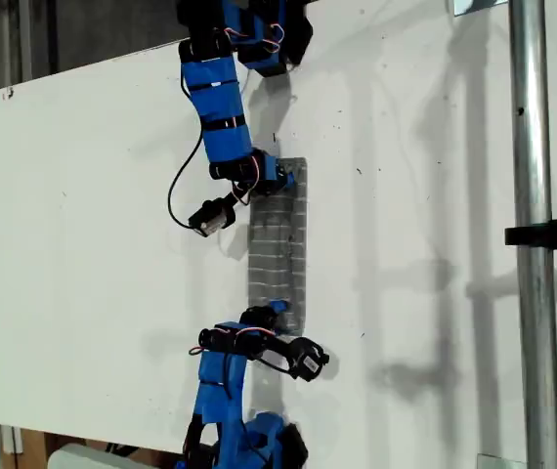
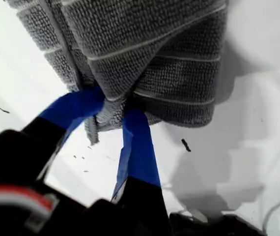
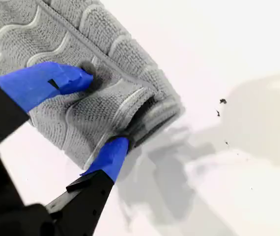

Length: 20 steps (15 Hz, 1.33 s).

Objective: Grasp corners of a towel and fold twice.

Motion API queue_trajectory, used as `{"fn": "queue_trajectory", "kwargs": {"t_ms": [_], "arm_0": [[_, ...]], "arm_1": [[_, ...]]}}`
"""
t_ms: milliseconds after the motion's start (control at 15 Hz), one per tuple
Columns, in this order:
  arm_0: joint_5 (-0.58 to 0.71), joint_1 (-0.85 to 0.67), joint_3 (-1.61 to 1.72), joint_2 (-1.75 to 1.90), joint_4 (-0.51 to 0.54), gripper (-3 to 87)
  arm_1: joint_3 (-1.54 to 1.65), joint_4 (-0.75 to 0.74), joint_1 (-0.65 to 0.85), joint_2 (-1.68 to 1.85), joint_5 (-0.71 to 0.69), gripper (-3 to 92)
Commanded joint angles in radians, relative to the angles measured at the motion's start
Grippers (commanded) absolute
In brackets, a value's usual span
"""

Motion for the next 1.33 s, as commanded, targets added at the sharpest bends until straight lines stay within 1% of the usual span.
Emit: {"fn": "queue_trajectory", "kwargs": {"t_ms": [0, 133, 200, 267, 333, 400, 467, 533, 600, 667, 733, 867, 933, 1000, 1067, 1133, 1200, 1267], "arm_0": [[-0.003, 0.049, -0.037, 0.166, 0.123, 26.9], [-0.048, 0.067, 0.018, 0.290, 0.192, 27.5], [-0.066, 0.072, 0.040, 0.362, 0.232, 27.8], [-0.071, 0.086, 0.084, 0.472, 0.244, 28.4], [-0.101, 0.103, 0.170, 0.630, 0.233, 27.8], [-0.143, 0.121, 0.287, 0.839, 0.206, 28.3], [-0.158, 0.147, 0.431, 1.092, 0.153, 28.6], [-0.206, 0.155, 0.600, 1.384, 0.121, 26.3], [-0.239, 0.176, 0.755, 1.684, 0.097, 24.5], [-0.221, 0.219, 0.853, 1.887, 0.020, 24.3], [-0.239, 0.232, 0.919, 1.959, -0.003, 24.2], [-0.270, 0.253, 1.012, 2.020, -0.005, 23.9], [-0.258, 0.255, 1.040, 2.042, -0.034, 23.3], [-0.242, 0.244, 1.057, 2.042, -0.049, 21.7], [-0.216, 0.233, 1.068, 2.042, -0.057, 20.1], [-0.176, 0.230, 1.086, 2.042, -0.064, 15.2], [-0.121, 0.241, 1.103, 2.042, -0.089, 5.0], [-0.109, 0.272, 1.121, 2.042, -0.110, -2.6]], "arm_1": [[0.002, 0.054, -0.038, 0.181, 0.038, 25.8], [0.012, 0.121, -0.032, 0.256, 0.055, 26.5], [0.018, 0.173, -0.029, 0.301, 0.066, 33.7], [0.043, 0.229, -0.021, 0.370, 0.091, 35.0], [0.107, 0.273, -0.003, 0.477, 0.144, 31.7], [0.219, 0.285, 0.014, 0.657, 0.215, 31.6], [0.357, 0.310, 0.041, 0.897, 0.336, 31.7], [0.483, 0.305, 0.029, 1.178, 0.465, 29.9], [0.623, 0.265, 0.037, 1.453, 0.534, 28.7], [0.706, 0.232, 0.051, 1.598, 0.565, 28.0], [0.778, 0.215, 0.066, 1.632, 0.580, 27.6], [0.796, 0.190, 0.067, 1.652, 0.603, 29.6], [0.808, 0.192, 0.061, 1.707, 0.618, 29.7], [0.805, 0.190, 0.054, 1.674, 0.640, 30.2], [0.784, 0.189, 0.046, 1.540, 0.678, 31.9], [0.764, 0.183, 0.041, 1.396, 0.715, 34.1], [0.765, 0.170, 0.021, 1.318, 0.749, 35.5], [0.770, 0.169, -0.008, 1.287, 0.792, 38.1]]}}
